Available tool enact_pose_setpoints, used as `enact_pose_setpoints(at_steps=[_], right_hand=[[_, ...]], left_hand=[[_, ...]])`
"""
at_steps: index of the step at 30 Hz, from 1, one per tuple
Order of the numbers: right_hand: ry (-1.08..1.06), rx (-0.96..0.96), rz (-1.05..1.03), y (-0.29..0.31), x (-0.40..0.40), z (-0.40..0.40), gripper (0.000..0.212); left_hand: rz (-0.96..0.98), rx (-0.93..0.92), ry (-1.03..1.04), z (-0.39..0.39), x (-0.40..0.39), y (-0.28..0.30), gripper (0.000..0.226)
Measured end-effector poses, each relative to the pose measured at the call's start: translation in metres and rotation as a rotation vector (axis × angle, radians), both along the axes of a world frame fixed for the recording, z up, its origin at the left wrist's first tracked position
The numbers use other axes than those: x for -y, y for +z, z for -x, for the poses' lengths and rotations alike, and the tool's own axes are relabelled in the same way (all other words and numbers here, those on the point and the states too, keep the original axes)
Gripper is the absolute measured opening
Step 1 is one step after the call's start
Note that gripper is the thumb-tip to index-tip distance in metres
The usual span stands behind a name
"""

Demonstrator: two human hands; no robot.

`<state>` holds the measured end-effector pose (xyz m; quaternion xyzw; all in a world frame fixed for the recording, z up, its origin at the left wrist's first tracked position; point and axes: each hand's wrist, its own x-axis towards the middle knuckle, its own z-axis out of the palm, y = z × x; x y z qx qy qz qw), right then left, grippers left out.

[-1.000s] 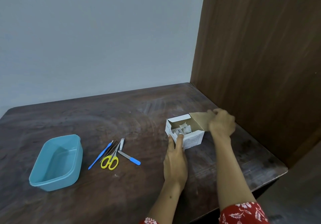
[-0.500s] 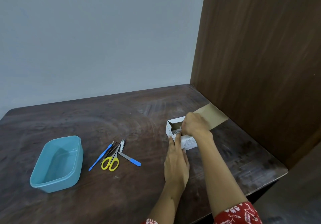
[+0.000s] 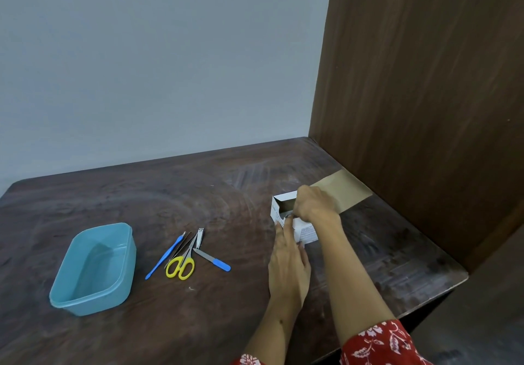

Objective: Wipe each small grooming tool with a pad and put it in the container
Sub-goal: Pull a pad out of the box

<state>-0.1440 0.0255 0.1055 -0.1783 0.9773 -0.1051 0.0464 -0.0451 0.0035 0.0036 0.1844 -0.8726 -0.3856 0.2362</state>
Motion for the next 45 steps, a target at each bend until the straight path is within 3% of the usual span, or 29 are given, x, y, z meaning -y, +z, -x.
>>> enact_pose_setpoints(at_steps=[3,6,13,15,19,21,23,26,28,31,34,39,42,45], right_hand=[[-0.020,0.048,0.313,0.005,-0.011,0.007,0.014],[-0.033,0.112,0.611,0.010,-0.024,0.011,0.023],[-0.036,0.255,1.058,0.010,-0.032,0.009,0.027],[-0.156,0.154,1.166,0.006,-0.037,0.009,0.029],[-0.622,-0.410,1.265,-0.002,-0.055,0.010,0.027],[-0.783,-0.515,1.386,-0.008,-0.064,0.014,0.027],[-0.926,-0.441,1.528,-0.016,-0.070,0.018,0.025],[-1.092,-0.098,1.727,-0.026,-0.073,0.023,0.025],[-1.030,0.017,1.776,-0.027,-0.070,0.023,0.037],[-0.767,0.032,1.870,-0.021,-0.058,0.015,0.038],[-0.512,-0.015,1.804,-0.022,-0.048,0.003,0.035],[-0.185,-0.161,1.353,-0.036,-0.037,-0.011,0.004],[-0.037,-0.274,1.056,-0.042,-0.030,-0.015,0.013],[0.045,-0.301,0.912,-0.044,-0.025,-0.019,0.016]], left_hand=[[-0.006,-0.021,-0.018,-0.001,0.000,0.001,0.058],[-0.008,-0.015,-0.016,-0.002,-0.001,0.002,0.060],[0.007,-0.020,-0.029,-0.005,-0.002,0.007,0.058],[0.004,-0.024,-0.036,-0.006,-0.002,0.007,0.058],[-0.007,-0.030,-0.042,-0.007,-0.002,0.007,0.054],[-0.016,-0.030,-0.050,-0.008,-0.002,0.008,0.052],[-0.019,-0.028,-0.059,-0.008,-0.001,0.008,0.051],[-0.029,-0.021,-0.052,-0.008,-0.001,0.009,0.051],[-0.036,-0.017,-0.053,-0.008,-0.001,0.010,0.051],[-0.039,-0.029,-0.059,-0.009,-0.001,0.011,0.053],[-0.046,-0.049,-0.069,-0.012,-0.001,0.011,0.057],[-0.138,-0.016,-0.048,-0.009,0.000,0.011,0.066],[-0.158,-0.010,-0.060,-0.009,0.001,0.011,0.066],[-0.152,-0.024,-0.061,-0.009,0.002,0.012,0.069]])
